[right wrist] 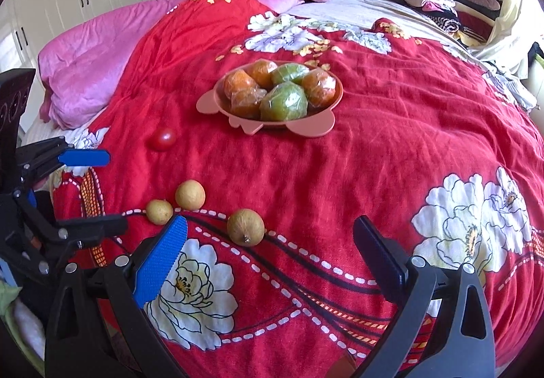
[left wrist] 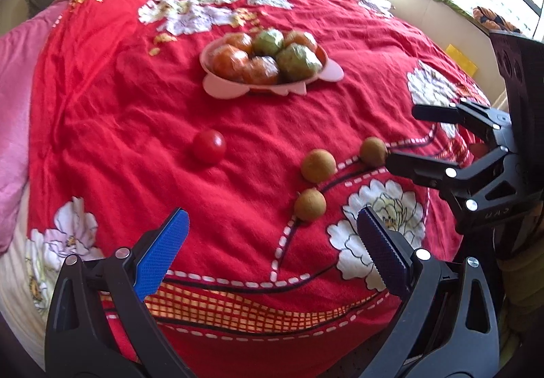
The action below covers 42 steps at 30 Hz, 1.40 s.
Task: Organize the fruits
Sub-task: 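Grasp a brown round fruit with the left tool while the right tool grasps another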
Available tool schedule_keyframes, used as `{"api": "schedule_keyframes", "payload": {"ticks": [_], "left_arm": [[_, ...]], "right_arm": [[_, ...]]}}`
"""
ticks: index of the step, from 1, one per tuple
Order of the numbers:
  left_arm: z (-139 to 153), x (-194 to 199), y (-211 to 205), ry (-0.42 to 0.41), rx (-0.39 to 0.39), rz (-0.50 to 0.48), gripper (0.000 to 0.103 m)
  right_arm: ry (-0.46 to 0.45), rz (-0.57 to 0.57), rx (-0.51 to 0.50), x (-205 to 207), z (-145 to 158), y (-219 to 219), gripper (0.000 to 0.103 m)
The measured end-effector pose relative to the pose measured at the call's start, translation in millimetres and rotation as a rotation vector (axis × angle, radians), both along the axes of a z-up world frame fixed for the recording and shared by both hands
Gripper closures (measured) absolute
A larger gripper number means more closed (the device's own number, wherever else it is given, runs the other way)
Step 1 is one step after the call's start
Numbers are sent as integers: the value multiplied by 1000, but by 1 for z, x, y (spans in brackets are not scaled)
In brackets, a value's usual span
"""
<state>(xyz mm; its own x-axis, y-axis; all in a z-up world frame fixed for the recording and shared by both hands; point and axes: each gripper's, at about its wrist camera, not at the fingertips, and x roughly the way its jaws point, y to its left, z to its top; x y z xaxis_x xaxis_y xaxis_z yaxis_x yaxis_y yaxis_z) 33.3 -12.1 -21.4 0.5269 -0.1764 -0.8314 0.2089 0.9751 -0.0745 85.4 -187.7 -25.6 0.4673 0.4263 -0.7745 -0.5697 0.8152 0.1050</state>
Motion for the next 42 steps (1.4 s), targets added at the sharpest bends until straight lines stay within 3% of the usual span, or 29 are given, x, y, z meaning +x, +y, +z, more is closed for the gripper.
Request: {"api": "schedule_keyframes", "payload": {"ticks": [3,6,9,18,22,34,42], "left_arm": [[-4,0,-3,7,-5,-10,10],[-7,2,-5,17,-12,-22,17],[-9,3,-8,21,-18,-33,25],[-11,6,-12,22,-37,-53,40],[-13,9,-16,29,-52,-73,56],[-25,20,-25,51,-43,-97,84],[-20,18,-19,50,-69,-95,87]], "right_arm": [[2,2,3,1,-2,0,6],[6,15,3,1,-4,1,8],[19,35,-7,1,-8,6,29],[38,91,-17,1,-20,20,62],[42,89,-4,4,-21,18,74],[46,88,40,4,-17,11,78],[35,86,57,2,-10,9,78]]}}
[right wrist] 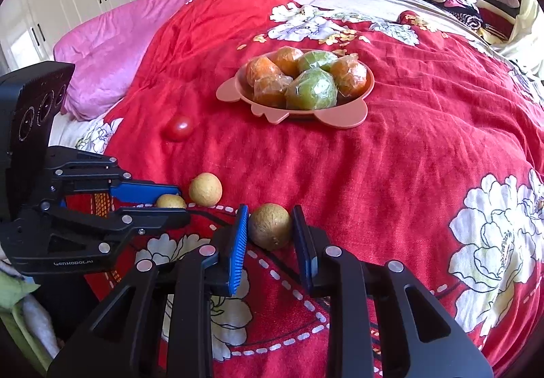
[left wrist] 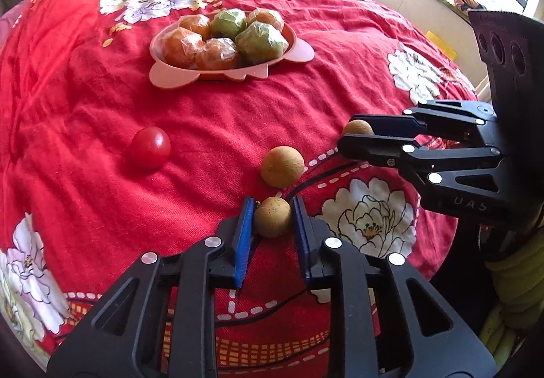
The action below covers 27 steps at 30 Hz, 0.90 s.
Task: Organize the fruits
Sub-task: 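Grasp a brown round fruit with the left tool while the right tool grasps another, then carry the brown fruit with the left tool while the right tool carries its brown fruit to the bowl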
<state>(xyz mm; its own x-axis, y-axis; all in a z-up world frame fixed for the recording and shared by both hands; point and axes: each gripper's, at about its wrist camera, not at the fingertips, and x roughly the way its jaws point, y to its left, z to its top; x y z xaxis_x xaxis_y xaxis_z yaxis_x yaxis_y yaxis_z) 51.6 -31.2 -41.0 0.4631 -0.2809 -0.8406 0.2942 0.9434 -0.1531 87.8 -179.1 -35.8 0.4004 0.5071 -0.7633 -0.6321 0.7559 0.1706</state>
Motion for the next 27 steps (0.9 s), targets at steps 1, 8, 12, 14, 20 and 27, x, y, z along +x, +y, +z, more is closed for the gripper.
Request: {"api": "schedule_keyframes", "payload": {"ticks": [1,8,12,14,20,27], "left_arm": [[2,-1,1,-2,-6,1,87],[21,4,11,-41,-24,30,87],[33,10,19,-68,-26,51,87],[39,16,24,-83,-25,63,87],[50,31,33,-110,-22,91,87],[62,53,36,-134,-21,100,87]], "right_arm": [[-2,-1,5,0,2,-1,78],[-16,-10,24,1,11,-4,78],[-27,-16,38,4,17,-4,78],[-33,-19,43,6,20,-5,78],[-48,-30,59,15,28,-6,78],[-67,-48,84,29,39,-9,78]]}}
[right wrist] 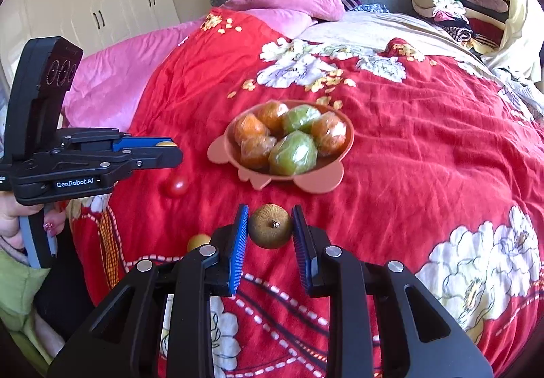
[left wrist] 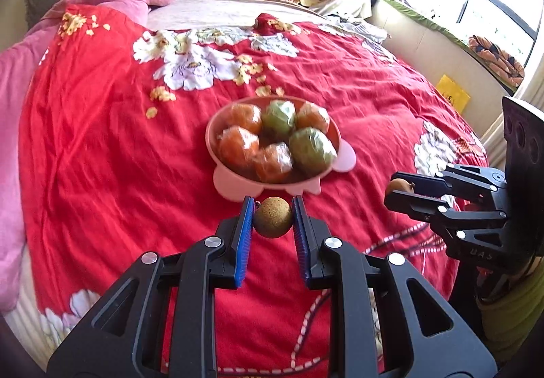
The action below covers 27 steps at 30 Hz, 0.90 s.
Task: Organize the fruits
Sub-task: 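Carry the brown fruit with the left tool while the right tool carries its brown fruit to the bowl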
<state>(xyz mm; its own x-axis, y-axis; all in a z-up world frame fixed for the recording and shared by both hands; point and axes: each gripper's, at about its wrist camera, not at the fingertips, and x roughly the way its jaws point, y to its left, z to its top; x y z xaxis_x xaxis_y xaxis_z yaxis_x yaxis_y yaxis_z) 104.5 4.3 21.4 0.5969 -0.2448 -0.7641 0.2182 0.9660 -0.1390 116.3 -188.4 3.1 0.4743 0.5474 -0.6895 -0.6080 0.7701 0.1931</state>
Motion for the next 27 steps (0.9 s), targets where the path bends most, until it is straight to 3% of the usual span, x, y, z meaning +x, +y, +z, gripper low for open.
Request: {"api": "schedule_keyframes", "payload": {"ticks": [11,27], "left_arm": [[0,32,-6,5,18,-3,87],[-27,62,-10,41,55,16,87]], "right_arm": [[-22,-21,25,22,11,-3,78],[-21,-62,42,58,12,-5,78]]}}
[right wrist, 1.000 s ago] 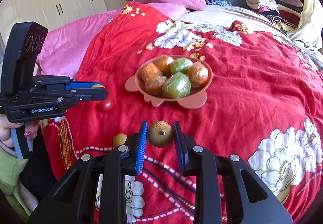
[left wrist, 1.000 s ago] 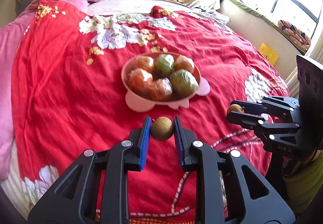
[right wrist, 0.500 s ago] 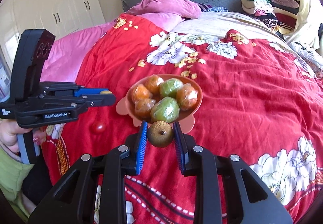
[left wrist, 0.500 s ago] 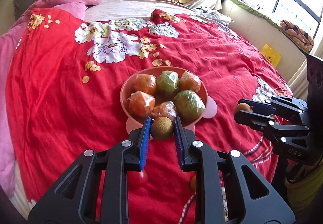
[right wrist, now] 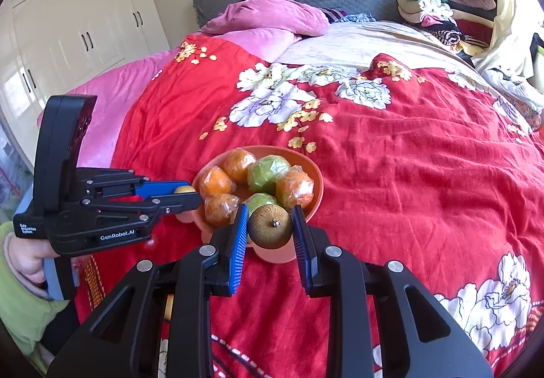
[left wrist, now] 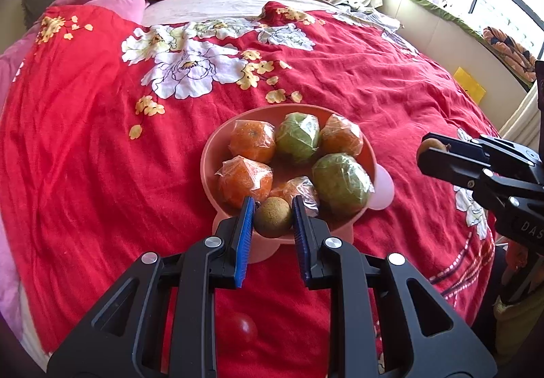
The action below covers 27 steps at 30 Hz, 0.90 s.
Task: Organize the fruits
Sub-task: 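Carry the brown fruit with the left tool while the right tool carries its brown fruit to the bowl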
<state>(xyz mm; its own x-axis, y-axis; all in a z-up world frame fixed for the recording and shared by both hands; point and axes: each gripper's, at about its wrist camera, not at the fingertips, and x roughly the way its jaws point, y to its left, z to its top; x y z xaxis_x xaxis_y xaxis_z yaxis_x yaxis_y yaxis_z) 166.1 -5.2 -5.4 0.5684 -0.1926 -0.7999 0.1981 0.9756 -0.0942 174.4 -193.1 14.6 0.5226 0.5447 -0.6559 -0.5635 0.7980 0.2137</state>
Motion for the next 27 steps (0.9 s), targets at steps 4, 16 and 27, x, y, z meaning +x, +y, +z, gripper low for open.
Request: {"api": "schedule_keyframes", "payload": {"ticks": [4,16,27], "left_arm": [[-3,4,1,2,2,5,87],[-9,10,1,9,-5,7,87],[-10,12,5,1,-13,17,87]], "right_arm": [[8,-7,-5,8,-4,2,78],[15,-20,7,26,-5,8,78],[34,-39,-32,34,-23,15,78]]}}
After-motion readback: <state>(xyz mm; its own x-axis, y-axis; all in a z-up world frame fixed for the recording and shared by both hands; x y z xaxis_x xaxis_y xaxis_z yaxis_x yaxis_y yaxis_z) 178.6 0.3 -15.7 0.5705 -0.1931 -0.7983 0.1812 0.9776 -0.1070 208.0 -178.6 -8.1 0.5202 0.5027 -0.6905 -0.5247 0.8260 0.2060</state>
